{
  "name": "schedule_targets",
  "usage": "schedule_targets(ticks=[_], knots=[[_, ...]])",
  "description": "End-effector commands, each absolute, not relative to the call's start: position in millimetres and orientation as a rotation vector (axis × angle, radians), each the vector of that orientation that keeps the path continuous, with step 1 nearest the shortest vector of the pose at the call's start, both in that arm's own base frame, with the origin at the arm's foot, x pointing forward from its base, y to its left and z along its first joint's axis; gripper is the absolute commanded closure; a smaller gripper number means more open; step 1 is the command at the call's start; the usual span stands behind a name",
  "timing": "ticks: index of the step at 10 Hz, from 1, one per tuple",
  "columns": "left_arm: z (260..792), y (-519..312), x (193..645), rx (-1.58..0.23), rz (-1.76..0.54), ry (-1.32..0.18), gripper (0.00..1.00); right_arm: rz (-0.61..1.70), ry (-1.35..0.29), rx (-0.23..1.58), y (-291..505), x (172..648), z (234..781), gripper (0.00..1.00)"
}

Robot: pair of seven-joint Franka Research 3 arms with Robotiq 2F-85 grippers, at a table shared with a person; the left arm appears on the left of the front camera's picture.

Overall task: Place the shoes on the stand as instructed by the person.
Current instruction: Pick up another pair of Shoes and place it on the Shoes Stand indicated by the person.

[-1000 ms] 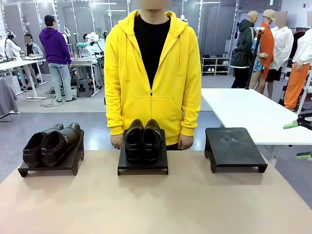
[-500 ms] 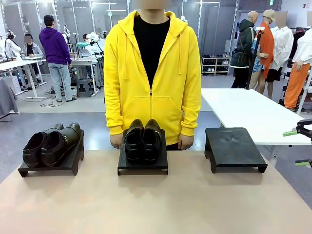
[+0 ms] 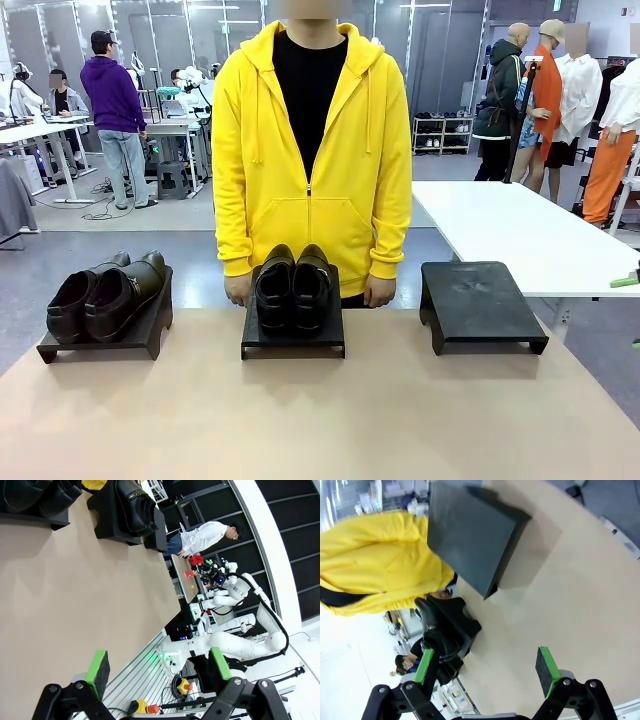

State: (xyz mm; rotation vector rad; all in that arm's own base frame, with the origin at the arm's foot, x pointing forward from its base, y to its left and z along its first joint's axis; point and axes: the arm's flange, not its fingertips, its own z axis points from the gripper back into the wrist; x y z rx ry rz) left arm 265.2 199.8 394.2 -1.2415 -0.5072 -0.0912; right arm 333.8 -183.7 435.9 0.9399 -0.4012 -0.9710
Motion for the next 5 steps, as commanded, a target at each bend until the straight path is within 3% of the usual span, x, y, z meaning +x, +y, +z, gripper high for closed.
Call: schedule_targets(ticks=[1, 4, 5], knots=[[395, 199, 264, -1.253, -0.104, -0.522, 0.0, -1.009, -0.458, 0.976, -86, 185, 352, 0.0], [395, 199, 264, -1.253, -0.104, -0.522, 0.0, -1.029, -0.501, 0.96, -81, 187, 345, 0.0], [395, 199, 264, -1.253, -0.104, -0.522, 0.0, -1.036, -0.44, 0.975, -210, 320, 424, 0.0]])
